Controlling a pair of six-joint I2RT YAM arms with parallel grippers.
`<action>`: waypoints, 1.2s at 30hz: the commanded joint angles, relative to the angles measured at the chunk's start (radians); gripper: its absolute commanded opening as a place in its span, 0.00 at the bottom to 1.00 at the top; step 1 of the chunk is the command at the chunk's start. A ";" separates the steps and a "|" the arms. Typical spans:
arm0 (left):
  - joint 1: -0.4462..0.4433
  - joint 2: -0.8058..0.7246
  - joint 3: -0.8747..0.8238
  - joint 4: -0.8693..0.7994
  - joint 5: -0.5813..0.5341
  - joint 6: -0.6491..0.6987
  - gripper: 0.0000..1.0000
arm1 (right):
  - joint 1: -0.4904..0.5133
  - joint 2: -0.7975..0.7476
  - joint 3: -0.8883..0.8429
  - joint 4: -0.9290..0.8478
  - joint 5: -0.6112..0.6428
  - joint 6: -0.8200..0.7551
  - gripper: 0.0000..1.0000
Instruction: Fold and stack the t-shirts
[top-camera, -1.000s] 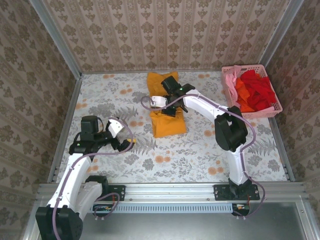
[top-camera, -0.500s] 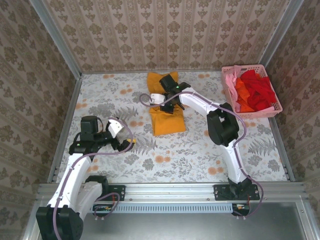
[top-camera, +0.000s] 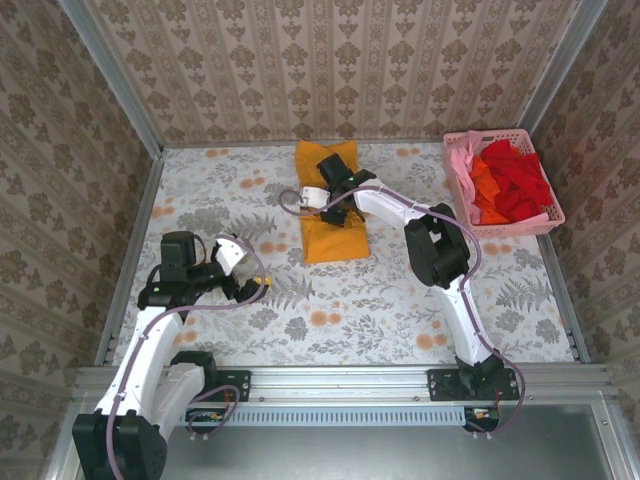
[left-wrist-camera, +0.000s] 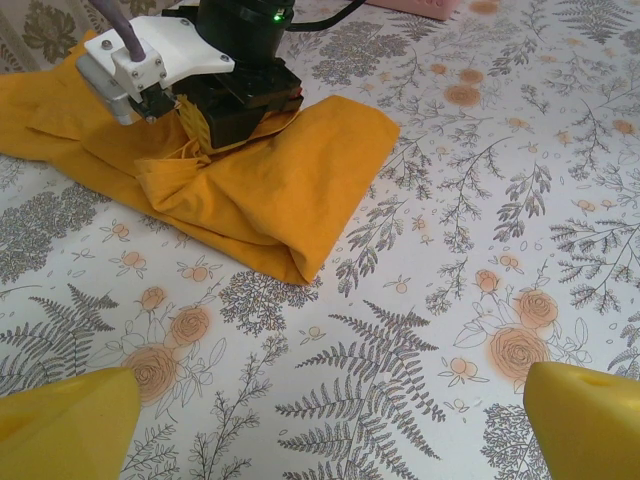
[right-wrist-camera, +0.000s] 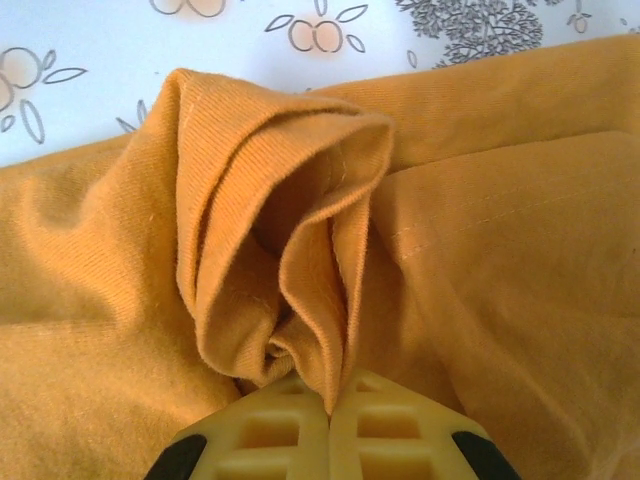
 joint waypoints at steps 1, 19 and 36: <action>0.009 0.003 -0.012 0.017 0.027 0.016 1.00 | -0.010 0.004 0.033 0.040 0.052 0.025 0.04; 0.010 -0.004 -0.017 0.018 0.029 0.013 1.00 | -0.017 -0.104 -0.082 0.182 0.070 0.057 0.00; 0.016 0.015 -0.013 0.023 0.048 0.003 1.00 | -0.026 -0.231 -0.322 0.524 0.169 0.262 0.79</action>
